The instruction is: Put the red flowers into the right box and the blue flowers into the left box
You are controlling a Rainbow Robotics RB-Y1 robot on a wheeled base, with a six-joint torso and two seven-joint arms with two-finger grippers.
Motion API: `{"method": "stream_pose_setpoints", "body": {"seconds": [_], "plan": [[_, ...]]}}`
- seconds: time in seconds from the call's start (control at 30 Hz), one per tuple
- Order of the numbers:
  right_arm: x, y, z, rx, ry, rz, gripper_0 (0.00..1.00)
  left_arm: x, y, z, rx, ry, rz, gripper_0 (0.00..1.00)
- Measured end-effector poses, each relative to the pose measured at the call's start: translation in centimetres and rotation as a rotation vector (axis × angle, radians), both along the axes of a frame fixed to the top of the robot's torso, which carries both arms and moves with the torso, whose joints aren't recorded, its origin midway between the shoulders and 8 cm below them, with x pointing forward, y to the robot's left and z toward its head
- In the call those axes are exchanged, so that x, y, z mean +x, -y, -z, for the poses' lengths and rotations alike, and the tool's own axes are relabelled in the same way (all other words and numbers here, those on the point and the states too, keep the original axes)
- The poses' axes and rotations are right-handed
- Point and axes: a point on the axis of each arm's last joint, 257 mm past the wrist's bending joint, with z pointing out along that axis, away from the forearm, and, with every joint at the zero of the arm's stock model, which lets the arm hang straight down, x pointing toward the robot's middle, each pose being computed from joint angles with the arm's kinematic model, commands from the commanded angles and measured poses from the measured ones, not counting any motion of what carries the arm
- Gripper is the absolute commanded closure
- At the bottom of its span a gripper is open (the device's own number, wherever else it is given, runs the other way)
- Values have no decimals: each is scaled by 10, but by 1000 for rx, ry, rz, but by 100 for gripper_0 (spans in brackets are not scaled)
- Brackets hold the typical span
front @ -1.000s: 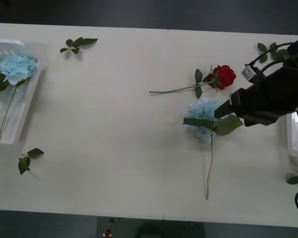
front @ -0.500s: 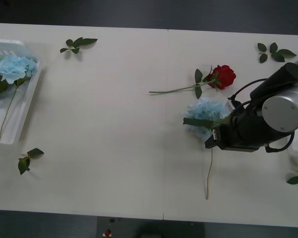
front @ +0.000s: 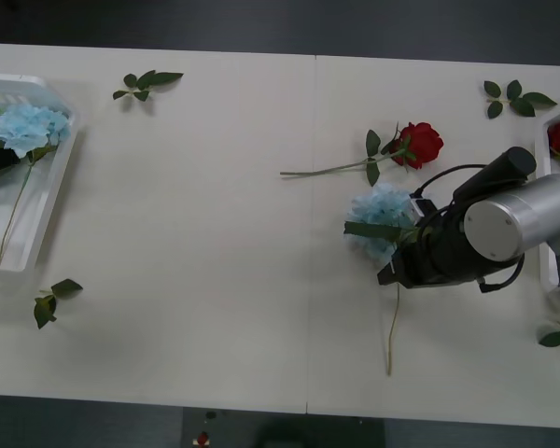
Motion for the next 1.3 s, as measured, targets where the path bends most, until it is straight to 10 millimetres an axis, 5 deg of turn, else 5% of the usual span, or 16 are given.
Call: {"method": "stream_pose_setpoints", "body": {"seconds": [0.13,0.37,0.47,0.63,0.83,1.17,1.3], "plan": [[1,-6,8,15,-6,10,0,2,44,-19,-37,42,90,0],[6,-8,11,-6,30,-28,0,-2,117,-16,-102,58,223,0],[3,-12,17,-7,30,-36,24,0,146,-26,-136,86,274,0],[-6,-5,29,-26,14,-30,99,0,203,-37,-184,111,384,0],[-9,-3,35,-26,18,-21,100,-7,256,-31,-192,110,493,0],[-7,-3,35,-31,28,-19,100,-22,278,-25,35,236,703,0],[3,-6,16,-6,68,-12,100,-31,287,-27,61,269,775,0]]}}
